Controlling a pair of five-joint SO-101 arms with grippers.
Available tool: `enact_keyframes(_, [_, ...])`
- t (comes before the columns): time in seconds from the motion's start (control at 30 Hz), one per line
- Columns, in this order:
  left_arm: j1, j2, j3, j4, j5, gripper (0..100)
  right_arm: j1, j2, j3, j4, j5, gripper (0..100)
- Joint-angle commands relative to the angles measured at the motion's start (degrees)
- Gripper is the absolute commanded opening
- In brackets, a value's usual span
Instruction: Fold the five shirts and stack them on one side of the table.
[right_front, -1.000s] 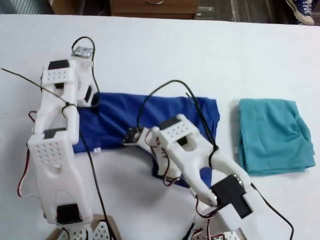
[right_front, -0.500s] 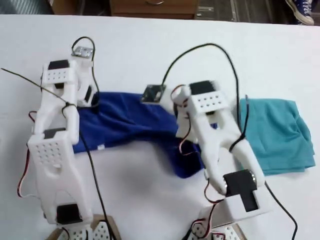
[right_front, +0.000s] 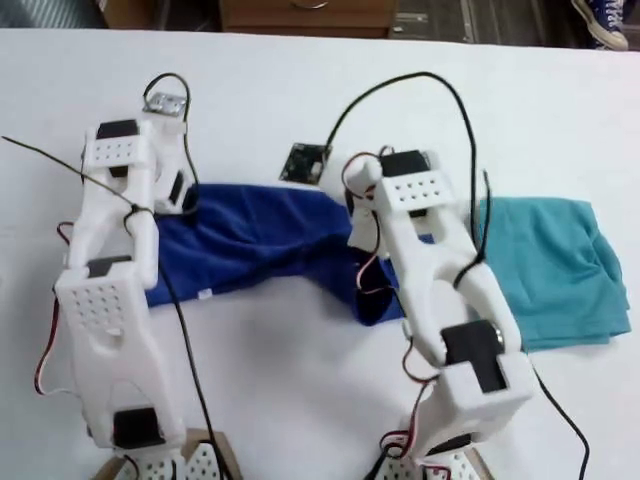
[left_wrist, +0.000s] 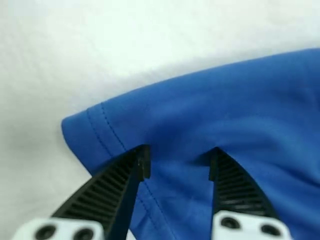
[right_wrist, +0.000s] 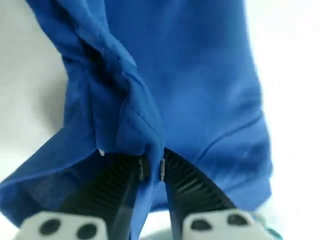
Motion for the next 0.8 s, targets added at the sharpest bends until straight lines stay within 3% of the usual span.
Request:
enact_keyframes(0.0, [0.44,0.44,-0.92,-2.02,0.0,21,-1.01,3.3,-4.22,-1.27,0.35,2.1])
enact_keyframes(0.23, [0.44,0.44,-0.92,-2.02,0.0,21,0.13,11.12,-13.45,0.66,0.35,2.3])
enact_keyframes(0.47, [0.44,0.44,-0.92,-2.02,0.0,21,0.48,13.32,-18.64,4.79,0.35,19.1])
enact_keyframes(0.77, [0.44,0.44,-0.92,-2.02,0.0,21,1.8,13.58,-22.68,4.09,0.35,15.5])
